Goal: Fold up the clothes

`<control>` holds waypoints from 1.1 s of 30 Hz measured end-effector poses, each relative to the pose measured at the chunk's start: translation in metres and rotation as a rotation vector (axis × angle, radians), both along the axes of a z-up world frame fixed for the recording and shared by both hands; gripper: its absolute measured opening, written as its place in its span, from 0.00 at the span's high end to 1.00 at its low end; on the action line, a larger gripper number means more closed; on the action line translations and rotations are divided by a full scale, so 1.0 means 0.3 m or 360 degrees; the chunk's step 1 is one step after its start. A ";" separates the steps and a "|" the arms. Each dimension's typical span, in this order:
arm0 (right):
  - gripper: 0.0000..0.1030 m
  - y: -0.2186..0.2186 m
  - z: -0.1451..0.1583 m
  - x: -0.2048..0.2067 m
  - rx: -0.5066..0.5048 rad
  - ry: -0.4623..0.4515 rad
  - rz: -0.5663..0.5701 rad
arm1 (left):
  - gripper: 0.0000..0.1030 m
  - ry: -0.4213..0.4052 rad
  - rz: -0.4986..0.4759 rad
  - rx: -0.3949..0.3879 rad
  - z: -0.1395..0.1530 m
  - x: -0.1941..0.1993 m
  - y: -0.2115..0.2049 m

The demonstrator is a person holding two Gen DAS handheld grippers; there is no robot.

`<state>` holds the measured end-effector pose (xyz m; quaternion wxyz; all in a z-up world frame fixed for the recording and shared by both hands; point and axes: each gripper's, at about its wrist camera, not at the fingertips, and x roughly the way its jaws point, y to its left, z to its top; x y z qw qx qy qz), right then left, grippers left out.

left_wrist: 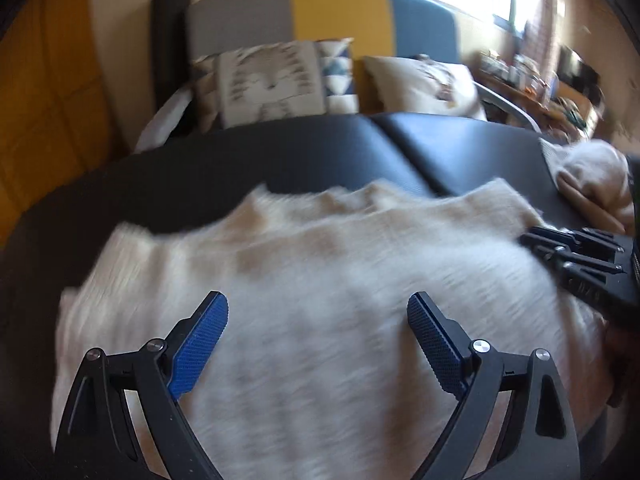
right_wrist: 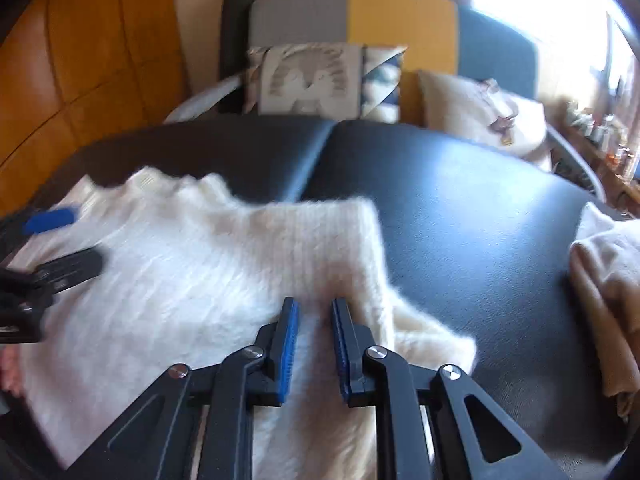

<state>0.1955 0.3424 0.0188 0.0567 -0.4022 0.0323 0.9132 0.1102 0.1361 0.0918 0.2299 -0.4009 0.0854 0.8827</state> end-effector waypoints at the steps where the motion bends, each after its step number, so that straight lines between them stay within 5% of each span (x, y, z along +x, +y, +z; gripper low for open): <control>1: 0.85 0.003 0.000 0.005 0.0008 0.0002 -0.0019 | 0.09 -0.0021 0.0043 0.0022 -0.012 -0.004 -0.042; 9: 0.80 -0.082 0.144 0.015 0.0143 0.0004 -0.0130 | 0.09 -0.0055 0.0228 0.0059 -0.066 -0.024 -0.203; 13: 0.75 -0.211 0.222 0.005 -0.0036 0.0180 0.0114 | 0.09 -0.0013 0.0228 0.0002 -0.073 -0.019 -0.182; 19: 0.75 -0.363 0.105 -0.118 -0.0080 0.0046 0.0304 | 0.09 -0.0035 0.0236 0.0007 -0.073 -0.018 -0.191; 22: 0.73 -0.377 0.034 -0.151 0.0023 -0.0005 0.0277 | 0.09 -0.0035 0.0226 0.0000 -0.072 -0.017 -0.192; 33: 0.70 -0.344 -0.007 -0.168 0.0024 0.0050 0.0185 | 0.09 -0.0060 0.0199 0.0027 -0.066 -0.008 -0.214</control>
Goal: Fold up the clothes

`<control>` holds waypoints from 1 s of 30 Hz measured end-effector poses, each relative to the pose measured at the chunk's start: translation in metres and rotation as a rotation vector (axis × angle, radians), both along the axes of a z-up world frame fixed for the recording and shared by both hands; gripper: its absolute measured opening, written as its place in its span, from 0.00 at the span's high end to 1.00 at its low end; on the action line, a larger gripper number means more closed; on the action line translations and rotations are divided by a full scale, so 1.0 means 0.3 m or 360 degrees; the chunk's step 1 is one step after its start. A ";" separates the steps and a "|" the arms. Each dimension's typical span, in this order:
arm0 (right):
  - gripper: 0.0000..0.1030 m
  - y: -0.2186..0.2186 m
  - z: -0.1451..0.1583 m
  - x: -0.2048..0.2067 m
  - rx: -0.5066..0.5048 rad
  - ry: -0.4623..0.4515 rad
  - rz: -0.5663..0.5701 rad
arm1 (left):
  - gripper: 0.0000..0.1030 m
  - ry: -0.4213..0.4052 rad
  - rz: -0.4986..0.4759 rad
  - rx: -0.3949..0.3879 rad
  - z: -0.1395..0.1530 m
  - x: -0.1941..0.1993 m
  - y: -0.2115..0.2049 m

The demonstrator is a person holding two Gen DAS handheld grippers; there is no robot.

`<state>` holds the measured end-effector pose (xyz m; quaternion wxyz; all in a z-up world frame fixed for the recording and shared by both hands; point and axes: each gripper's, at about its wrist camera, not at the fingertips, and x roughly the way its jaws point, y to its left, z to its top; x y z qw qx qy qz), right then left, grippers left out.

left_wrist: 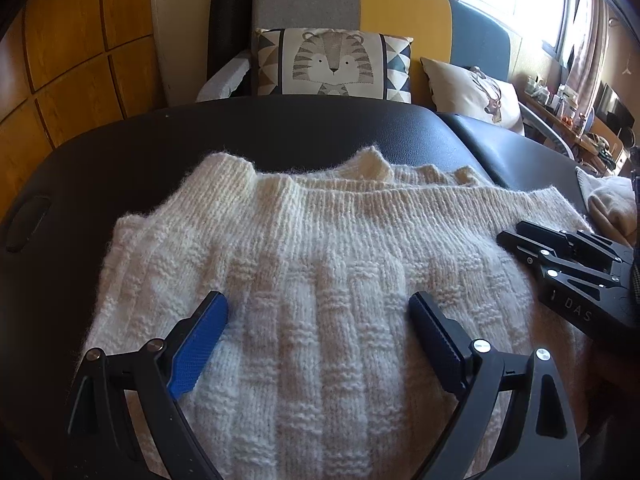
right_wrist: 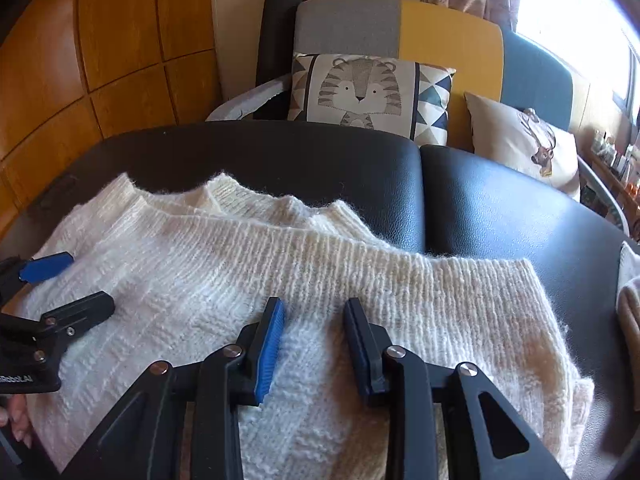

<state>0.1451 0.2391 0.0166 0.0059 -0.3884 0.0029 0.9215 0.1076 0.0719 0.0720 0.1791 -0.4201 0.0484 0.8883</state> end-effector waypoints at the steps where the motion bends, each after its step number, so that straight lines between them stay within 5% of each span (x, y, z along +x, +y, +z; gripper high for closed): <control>1: 0.70 0.001 -0.001 0.002 -0.0003 0.0002 0.0000 | 0.09 -0.0002 0.0001 0.0001 0.002 0.002 -0.002; 22: 0.68 -0.035 0.057 -0.010 0.0026 -0.0037 -0.0086 | 0.09 0.0133 0.0283 -0.0221 0.031 0.061 -0.248; 25: 0.68 -0.121 0.140 -0.021 -0.0098 0.0098 0.0076 | 0.09 0.0138 0.0351 -0.0209 0.011 0.084 -0.332; 30: 0.68 -0.348 0.191 -0.131 -0.0184 0.0037 0.0503 | 0.09 0.0051 0.0403 0.0033 -0.030 0.127 -0.494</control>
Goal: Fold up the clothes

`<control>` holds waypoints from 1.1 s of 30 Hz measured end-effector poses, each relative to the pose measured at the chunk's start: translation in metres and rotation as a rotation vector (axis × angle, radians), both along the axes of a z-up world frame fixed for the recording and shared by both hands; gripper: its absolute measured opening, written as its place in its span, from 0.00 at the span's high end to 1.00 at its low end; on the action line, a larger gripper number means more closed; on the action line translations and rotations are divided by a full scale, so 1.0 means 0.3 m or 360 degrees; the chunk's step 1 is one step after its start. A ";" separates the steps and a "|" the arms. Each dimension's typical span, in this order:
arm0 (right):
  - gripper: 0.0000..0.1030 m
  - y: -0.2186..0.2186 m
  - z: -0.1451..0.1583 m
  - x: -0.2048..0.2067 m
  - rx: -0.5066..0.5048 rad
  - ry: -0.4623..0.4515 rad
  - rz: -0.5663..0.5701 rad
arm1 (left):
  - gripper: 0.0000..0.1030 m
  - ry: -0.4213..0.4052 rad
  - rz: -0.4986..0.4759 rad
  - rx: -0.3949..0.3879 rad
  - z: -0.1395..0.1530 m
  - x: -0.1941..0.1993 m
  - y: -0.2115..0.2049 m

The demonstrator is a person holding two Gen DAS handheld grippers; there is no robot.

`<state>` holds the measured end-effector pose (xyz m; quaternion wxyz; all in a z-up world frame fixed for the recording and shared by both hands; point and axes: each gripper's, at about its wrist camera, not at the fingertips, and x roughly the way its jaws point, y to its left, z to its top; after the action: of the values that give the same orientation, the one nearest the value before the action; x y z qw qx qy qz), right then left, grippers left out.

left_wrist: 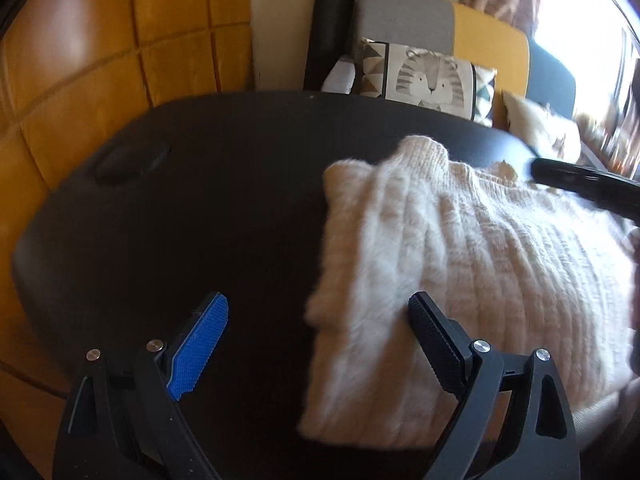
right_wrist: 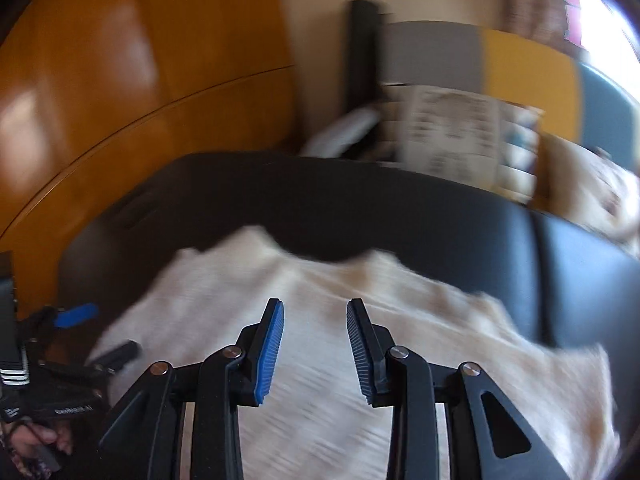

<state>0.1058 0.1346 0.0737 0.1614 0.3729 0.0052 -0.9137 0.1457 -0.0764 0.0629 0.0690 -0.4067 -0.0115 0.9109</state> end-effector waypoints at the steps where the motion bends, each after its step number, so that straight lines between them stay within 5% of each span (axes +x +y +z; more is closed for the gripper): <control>1: 0.68 -0.042 -0.003 -0.020 0.0013 -0.0017 0.0062 | 0.09 -0.0002 -0.0003 0.0028 -0.006 0.012 -0.017; 6: 0.68 -0.205 -0.061 -0.143 0.0130 -0.0181 0.0226 | 0.09 -0.0013 -0.0078 0.0143 -0.030 0.055 -0.062; 11: 0.68 -0.239 -0.131 -0.207 0.0139 -0.0307 0.0191 | 0.09 0.0002 -0.0272 0.0400 -0.041 0.110 -0.097; 14: 0.68 -0.225 -0.155 -0.197 0.0084 -0.0288 0.0161 | 0.11 0.0027 -0.0359 0.0421 -0.050 0.129 -0.098; 18: 0.68 -0.184 -0.182 -0.178 -0.0049 -0.0258 0.0117 | 0.38 0.0007 -0.0404 0.0372 -0.061 0.116 -0.061; 19: 0.68 -0.178 -0.186 -0.180 -0.0075 -0.0258 0.0112 | 0.59 0.0009 -0.0417 0.0362 -0.061 0.115 -0.048; 20: 0.68 -0.171 -0.188 -0.181 -0.0098 -0.0261 0.0109 | 0.68 -0.0005 -0.0435 0.0347 -0.063 0.112 -0.033; 26: 0.68 -0.204 -0.166 -0.193 0.0008 -0.0253 0.0139 | 0.83 -0.0041 -0.0488 0.0246 -0.036 0.105 -0.007; 33: 0.68 -0.320 -0.171 -0.263 0.0258 -0.0274 0.0282 | 0.83 -0.0178 -0.0530 0.0147 -0.026 0.104 -0.002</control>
<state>0.0267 0.0384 0.0225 0.2107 0.4599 0.0981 -0.8570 0.1771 -0.0769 0.0552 0.2367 -0.4495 0.0102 0.8613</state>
